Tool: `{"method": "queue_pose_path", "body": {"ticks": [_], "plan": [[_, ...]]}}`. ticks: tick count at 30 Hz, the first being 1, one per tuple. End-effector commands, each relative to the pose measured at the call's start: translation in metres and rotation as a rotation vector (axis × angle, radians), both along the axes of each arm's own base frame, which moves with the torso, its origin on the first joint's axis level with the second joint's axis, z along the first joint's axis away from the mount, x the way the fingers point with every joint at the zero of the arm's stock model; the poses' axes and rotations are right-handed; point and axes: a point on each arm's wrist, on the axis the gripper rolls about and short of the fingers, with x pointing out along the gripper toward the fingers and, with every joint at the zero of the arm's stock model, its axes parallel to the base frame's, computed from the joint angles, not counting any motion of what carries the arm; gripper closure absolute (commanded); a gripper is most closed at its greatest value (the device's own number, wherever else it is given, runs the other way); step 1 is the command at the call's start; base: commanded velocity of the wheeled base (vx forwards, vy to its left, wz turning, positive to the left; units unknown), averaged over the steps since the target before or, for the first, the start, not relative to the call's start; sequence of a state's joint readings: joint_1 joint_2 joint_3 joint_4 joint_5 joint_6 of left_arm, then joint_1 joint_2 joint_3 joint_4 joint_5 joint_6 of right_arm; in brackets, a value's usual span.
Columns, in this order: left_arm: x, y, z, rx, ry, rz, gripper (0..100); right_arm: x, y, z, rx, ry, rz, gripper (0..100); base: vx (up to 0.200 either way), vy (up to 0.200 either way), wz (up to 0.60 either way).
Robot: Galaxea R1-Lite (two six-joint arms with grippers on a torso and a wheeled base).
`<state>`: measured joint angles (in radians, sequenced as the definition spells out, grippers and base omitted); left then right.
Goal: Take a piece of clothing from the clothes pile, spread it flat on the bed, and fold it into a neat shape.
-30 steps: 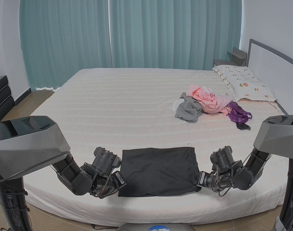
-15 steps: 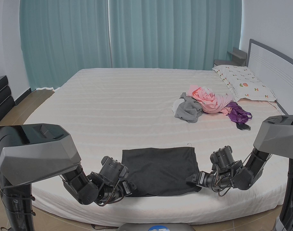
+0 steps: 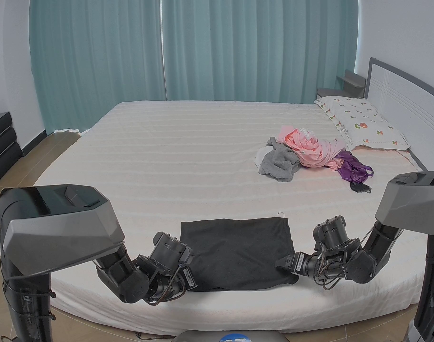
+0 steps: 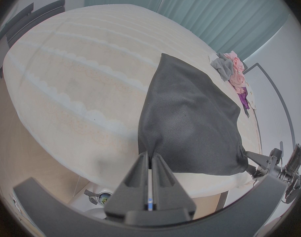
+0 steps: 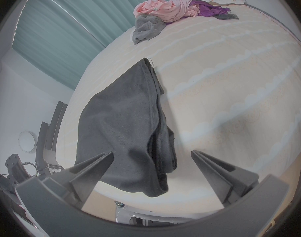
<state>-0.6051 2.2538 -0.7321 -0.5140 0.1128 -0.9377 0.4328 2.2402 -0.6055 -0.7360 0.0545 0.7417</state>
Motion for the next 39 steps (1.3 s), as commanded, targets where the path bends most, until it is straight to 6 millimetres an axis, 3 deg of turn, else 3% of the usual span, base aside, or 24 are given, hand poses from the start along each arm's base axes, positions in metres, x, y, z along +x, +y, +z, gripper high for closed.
{"method": "queue_pose_path", "body": {"ticks": [1, 6, 7, 24, 30, 31, 33, 34, 39], "plan": [[-0.001, 0.003, -0.001, 0.006, 0.007, 0.009, 100, 0.000, -0.003, -0.004, -0.002, 0.011, -0.008, 0, 0.000, 0.000, 0.00], [-0.003, 0.007, 0.000, 0.025, -0.001, 0.029, 100, 0.000, -0.001, -0.006, -0.004, 0.017, -0.004, 0, 0.000, 0.000, 0.00], [-0.003, 0.007, 0.000, 0.025, -0.001, 0.029, 100, 0.000, -0.001, -0.006, -0.004, 0.016, -0.004, 100, 0.000, 0.000, 0.00], [-0.007, 0.006, 0.001, 0.029, 0.002, 0.020, 100, -0.010, -0.013, -0.008, -0.023, 0.049, -0.027, 100, 0.000, 0.000, 0.00], [-0.007, 0.005, 0.004, 0.021, -0.006, 0.019, 100, -0.004, -0.010, -0.008, -0.009, 0.022, -0.025, 100, 0.000, 0.000, 0.00], [-0.007, 0.006, 0.004, 0.018, -0.004, 0.020, 0, -0.004, -0.010, -0.008, -0.005, 0.011, -0.024, 100, 0.000, 0.000, 0.00], [-0.007, 0.005, 0.006, 0.013, -0.005, 0.018, 0, -0.004, -0.010, -0.008, -0.001, 0.006, -0.021, 100, 0.000, 0.000, 0.00], [-0.006, 0.006, 0.007, 0.008, -0.007, 0.021, 0, -0.004, -0.009, -0.007, 0.000, 0.003, -0.020, 0, 0.000, 0.000, 0.00], [0.003, 0.010, 0.024, -0.051, -0.049, 0.081, 0, 0.006, -0.011, 0.006, 0.045, -0.062, -0.043, 0, 0.000, 0.000, 0.00]]}}
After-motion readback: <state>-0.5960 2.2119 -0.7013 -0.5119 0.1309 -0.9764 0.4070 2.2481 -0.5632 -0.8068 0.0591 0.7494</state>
